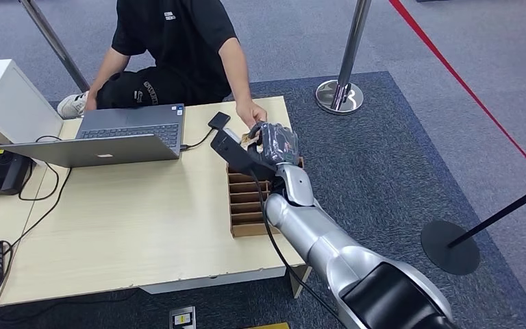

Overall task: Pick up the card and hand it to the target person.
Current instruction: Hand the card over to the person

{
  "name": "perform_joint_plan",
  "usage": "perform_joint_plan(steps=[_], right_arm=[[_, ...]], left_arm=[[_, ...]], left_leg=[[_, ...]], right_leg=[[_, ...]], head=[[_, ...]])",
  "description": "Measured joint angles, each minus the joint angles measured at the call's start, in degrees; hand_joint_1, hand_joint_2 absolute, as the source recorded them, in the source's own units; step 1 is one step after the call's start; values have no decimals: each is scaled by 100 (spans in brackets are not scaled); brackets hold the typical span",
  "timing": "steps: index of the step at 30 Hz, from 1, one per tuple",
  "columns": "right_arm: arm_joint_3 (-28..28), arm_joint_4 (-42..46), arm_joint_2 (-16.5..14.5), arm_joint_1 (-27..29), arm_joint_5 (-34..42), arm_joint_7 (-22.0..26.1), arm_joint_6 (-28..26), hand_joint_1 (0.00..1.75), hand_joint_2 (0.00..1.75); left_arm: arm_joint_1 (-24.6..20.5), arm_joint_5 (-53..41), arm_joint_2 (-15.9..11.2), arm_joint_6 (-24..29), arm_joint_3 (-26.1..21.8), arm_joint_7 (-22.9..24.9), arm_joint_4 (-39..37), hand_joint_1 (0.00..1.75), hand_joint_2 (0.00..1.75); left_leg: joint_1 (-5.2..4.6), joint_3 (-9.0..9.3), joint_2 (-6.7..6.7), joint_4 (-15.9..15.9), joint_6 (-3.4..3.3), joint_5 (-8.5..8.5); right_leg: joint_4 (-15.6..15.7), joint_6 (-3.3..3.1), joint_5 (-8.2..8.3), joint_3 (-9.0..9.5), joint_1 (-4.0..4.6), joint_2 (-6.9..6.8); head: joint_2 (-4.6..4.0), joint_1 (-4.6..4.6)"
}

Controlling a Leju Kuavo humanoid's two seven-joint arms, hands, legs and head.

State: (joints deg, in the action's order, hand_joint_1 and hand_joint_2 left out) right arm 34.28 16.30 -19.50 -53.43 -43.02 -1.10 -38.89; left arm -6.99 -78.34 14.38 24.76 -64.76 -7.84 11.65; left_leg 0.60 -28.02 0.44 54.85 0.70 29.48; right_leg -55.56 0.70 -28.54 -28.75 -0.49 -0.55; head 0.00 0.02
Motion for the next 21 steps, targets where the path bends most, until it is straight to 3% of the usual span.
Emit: perform_joint_plan(steps=[1,5,15,18,21], right_arm=[[-1,-1,0,0,-17,-8,1,2,175],[-22,-2,1,0,-113,-71,4,0,0],[-208,103,52,48,-852,-285,-90,0,0],[-622,422,91,243,-1813,-199,-91,0,0],[-1433,935,102,581,-2749,71,-93,0,0]], left_arm=[[0,0,0,0,0,3,0,0,0],[0,-1,0,0,0,12,0,0,0],[0,-4,0,0,0,34,0,0,0],[2,-2,0,2,-8,36,0,0,0],[8,13,0,21,-40,29,0,0,0]], left_leg=[[0,0,0,0,0,0],[0,0,0,0,0,0],[0,0,0,0,0,0],[0,-1,-1,0,0,0],[0,-2,-3,0,0,0]], right_leg=[[0,0,0,0,0,0],[0,0,0,0,0,0],[0,0,0,0,0,0],[0,0,0,0,0,0],[1,0,0,1,0,0]], head=[[0,0],[0,0],[0,0],[0,0],[0,1]])
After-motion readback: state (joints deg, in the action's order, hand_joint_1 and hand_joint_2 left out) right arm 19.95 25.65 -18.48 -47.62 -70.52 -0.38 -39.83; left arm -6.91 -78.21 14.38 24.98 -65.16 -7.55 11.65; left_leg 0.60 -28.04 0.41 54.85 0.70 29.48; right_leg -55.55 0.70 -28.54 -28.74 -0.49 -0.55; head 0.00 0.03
